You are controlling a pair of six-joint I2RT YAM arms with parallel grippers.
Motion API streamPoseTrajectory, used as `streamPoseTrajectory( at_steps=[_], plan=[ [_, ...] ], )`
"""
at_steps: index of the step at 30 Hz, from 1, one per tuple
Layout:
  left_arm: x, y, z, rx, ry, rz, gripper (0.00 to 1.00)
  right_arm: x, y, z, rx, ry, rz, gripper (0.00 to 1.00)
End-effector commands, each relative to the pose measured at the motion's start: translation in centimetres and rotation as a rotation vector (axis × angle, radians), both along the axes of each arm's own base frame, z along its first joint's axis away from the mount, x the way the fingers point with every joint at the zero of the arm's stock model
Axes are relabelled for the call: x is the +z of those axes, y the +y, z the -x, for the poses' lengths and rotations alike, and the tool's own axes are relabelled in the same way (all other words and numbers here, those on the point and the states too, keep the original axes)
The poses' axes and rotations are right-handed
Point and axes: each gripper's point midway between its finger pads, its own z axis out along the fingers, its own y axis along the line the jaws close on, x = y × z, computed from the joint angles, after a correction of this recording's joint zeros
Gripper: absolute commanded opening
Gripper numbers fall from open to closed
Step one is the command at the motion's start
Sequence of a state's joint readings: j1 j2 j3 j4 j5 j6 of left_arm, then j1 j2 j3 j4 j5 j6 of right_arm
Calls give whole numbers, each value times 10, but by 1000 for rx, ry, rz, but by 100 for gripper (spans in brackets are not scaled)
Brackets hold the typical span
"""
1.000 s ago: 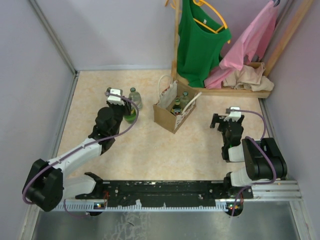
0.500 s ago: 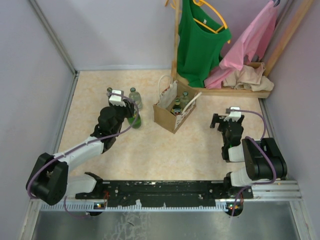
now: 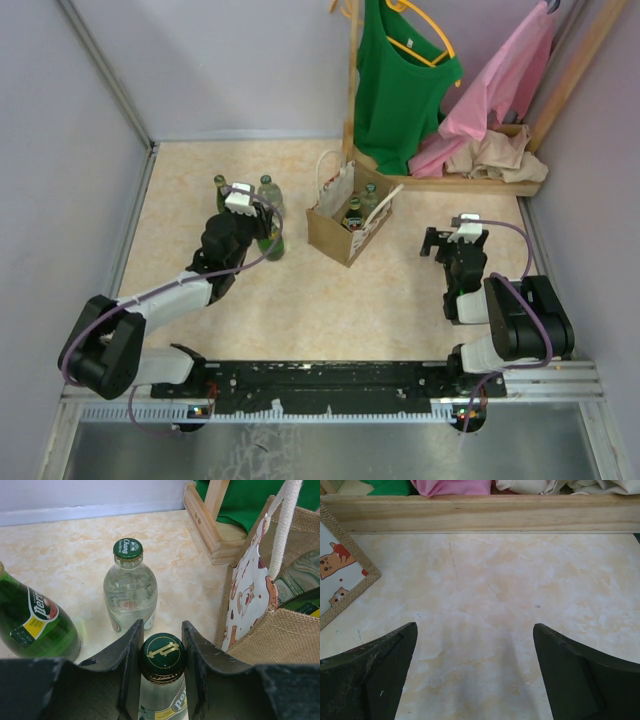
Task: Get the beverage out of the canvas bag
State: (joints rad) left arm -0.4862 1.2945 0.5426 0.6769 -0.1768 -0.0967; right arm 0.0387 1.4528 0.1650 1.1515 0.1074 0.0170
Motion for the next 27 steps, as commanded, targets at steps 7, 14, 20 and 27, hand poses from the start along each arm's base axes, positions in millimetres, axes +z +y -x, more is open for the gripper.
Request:
streamPoseTrajectory(
  at_steps=[7,14,20,27],
  plan=[
    [38,-5,-3,-21,-136,70,55,23,-1,-11,-2,-79,16,99],
    [54,-3,-4,-12,-160,58,73,24,-1,-11,-3,-80,16,99],
    [68,-5,1,-37,-186,45,82,24,-1,-11,-2,-80,16,99],
    [94,-27,21,-110,-281,-61,90,24,-2,-9,-3,-79,18,99]
  ],
)
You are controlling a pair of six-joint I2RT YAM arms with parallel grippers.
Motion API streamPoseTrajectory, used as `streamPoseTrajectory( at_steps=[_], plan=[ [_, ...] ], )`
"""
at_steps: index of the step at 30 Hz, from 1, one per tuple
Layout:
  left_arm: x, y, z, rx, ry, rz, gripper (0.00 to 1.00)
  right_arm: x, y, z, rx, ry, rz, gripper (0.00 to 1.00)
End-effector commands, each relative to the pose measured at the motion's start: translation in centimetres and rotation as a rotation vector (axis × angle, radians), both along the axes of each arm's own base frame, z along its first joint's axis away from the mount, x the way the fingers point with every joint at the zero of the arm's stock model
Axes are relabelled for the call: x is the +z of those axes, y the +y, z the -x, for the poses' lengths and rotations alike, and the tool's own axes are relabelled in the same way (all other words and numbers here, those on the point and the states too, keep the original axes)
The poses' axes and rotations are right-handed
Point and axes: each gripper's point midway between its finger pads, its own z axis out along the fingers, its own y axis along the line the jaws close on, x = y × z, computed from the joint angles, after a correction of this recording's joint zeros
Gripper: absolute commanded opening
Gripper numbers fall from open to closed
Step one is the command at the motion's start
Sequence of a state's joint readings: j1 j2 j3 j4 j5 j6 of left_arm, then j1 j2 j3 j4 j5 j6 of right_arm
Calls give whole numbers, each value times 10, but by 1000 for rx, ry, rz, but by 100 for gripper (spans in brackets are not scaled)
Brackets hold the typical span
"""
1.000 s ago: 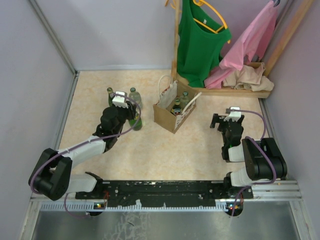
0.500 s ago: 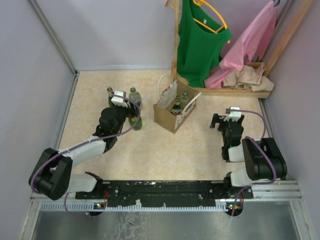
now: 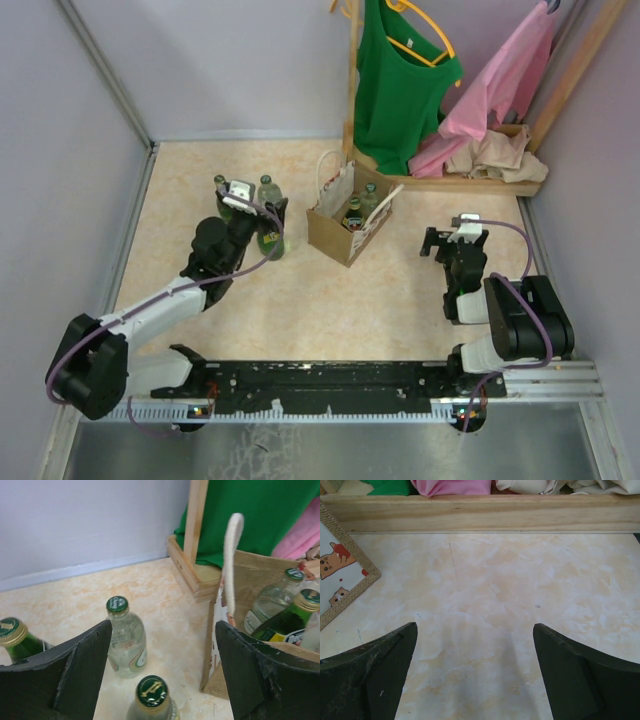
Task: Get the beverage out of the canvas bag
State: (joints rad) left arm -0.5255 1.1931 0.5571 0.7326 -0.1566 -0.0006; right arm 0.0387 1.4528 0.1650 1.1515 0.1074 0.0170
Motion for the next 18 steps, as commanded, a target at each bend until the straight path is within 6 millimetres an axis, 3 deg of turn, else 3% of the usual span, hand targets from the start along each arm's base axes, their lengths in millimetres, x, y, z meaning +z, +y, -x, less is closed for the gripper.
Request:
streamPoseTrajectory(
  at_steps=[1,4,11,15,18],
  plan=[
    [38,-21,11,-64,-111,-66,90,24,-1,-10,-2,-81,18,99],
    [51,-44,18,-147,-134,-77,91,25,-1,-11,-3,-82,16,99],
    [57,-108,22,-354,-158,-94,91,24,-1,-11,0,-80,12,99],
    [46,-145,16,-468,-137,-117,92,24,-1,-11,1,-79,14,99],
    [40,-162,8,-510,-122,-129,92,24,-1,-11,-2,-81,14,99]
  ],
)
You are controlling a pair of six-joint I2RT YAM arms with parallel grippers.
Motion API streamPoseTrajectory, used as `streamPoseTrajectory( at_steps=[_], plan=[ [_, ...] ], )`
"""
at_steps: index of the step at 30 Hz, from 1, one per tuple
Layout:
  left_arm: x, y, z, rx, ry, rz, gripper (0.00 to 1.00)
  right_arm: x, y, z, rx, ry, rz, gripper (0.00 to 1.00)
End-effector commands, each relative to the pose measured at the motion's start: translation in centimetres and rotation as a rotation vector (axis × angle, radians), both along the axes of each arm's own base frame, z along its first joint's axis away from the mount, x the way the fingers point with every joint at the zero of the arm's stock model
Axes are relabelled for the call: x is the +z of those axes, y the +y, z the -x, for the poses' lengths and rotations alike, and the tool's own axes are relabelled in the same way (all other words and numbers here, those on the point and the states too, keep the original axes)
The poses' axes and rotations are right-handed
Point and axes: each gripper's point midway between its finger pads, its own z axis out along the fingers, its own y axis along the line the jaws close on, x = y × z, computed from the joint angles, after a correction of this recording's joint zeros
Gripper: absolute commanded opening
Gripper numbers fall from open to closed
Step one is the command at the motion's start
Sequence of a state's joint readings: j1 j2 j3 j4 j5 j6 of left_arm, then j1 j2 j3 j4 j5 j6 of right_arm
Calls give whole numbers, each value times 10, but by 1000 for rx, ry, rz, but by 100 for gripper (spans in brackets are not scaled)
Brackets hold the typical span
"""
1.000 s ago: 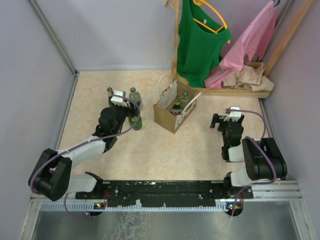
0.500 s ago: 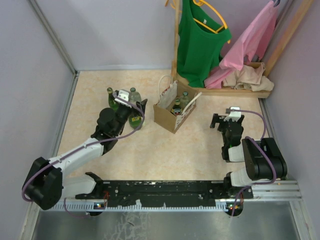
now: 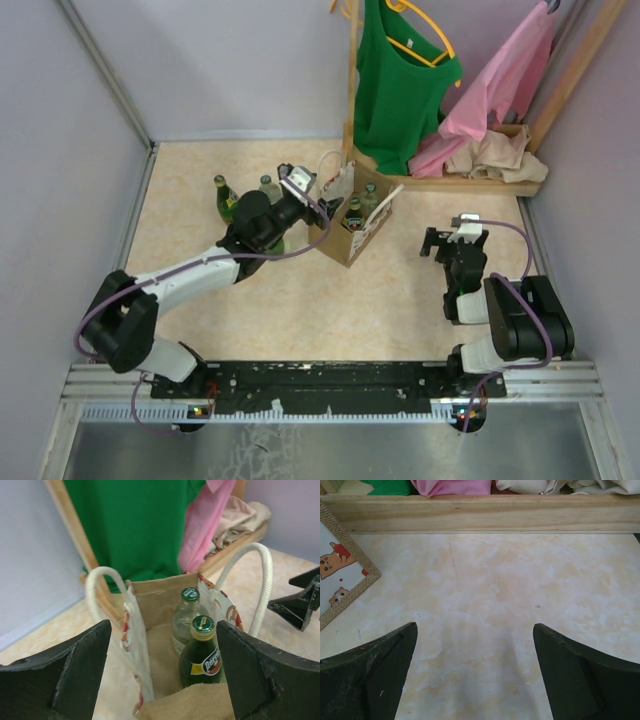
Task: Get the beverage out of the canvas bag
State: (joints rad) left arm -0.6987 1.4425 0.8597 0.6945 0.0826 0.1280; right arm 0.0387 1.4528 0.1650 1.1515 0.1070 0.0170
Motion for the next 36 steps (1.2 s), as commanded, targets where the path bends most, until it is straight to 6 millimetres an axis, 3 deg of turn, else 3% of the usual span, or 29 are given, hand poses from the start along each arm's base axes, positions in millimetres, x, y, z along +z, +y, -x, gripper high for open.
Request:
streamPoseTrajectory(
  at_steps=[1,8,16,23,36],
  plan=[
    [5,-33,0,-125,-19,-15,92,24,-1,-11,-2,-81,14,99],
    [0,-53,-7,-187,-13,-20,92,24,-2,-11,-3,-81,15,99],
    [-26,-70,-16,-214,30,-72,92,24,-2,-11,-3,-81,14,99],
    [-45,-75,-24,-195,61,-107,92,24,-1,-11,-1,-81,14,99],
    [-57,-78,-36,-155,99,-92,85,24,-1,-11,-1,-80,15,99]
  ],
)
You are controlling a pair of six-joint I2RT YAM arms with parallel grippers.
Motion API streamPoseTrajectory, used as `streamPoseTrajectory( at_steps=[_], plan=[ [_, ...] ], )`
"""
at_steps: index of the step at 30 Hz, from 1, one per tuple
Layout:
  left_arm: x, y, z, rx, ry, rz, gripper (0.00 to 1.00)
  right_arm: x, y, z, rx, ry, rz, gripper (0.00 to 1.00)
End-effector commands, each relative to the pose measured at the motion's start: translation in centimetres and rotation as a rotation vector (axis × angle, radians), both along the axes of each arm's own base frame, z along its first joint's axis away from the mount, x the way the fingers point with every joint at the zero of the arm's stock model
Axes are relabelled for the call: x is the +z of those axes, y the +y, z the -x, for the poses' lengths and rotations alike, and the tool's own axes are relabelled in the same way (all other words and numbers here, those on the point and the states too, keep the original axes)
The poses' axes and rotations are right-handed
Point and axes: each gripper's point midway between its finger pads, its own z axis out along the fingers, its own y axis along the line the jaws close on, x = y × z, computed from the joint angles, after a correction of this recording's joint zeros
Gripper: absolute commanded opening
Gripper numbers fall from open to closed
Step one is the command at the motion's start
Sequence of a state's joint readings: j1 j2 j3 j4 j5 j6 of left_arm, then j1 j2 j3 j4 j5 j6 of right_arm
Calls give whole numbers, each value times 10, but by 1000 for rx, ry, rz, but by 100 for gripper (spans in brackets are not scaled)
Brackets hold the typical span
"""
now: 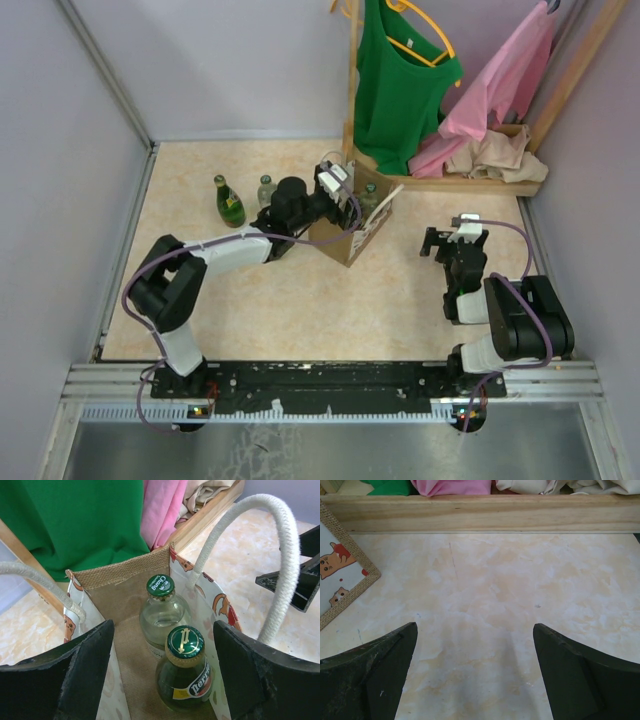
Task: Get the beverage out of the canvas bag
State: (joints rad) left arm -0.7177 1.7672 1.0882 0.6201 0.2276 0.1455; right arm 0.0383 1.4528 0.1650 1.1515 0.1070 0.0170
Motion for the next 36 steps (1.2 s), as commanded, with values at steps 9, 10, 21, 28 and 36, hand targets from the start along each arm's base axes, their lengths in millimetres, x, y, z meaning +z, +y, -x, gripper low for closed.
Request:
streamPoseTrajectory(
  at_steps=[9,10,21,28,36],
  plan=[
    [11,-12,-12,15,-10,41,83,24,-1,-11,-2,-79,14,99],
    [8,-12,-12,15,-6,34,83,24,-1,-11,-1,-80,14,99],
    [-26,-15,-17,25,50,-14,79,24,-1,-11,0,-80,15,99],
    [-24,-19,-23,24,41,-7,25,24,-1,-11,-1,-80,15,99],
    [39,-17,-24,25,-65,39,0,24,-1,-11,0,-80,15,99]
  ],
)
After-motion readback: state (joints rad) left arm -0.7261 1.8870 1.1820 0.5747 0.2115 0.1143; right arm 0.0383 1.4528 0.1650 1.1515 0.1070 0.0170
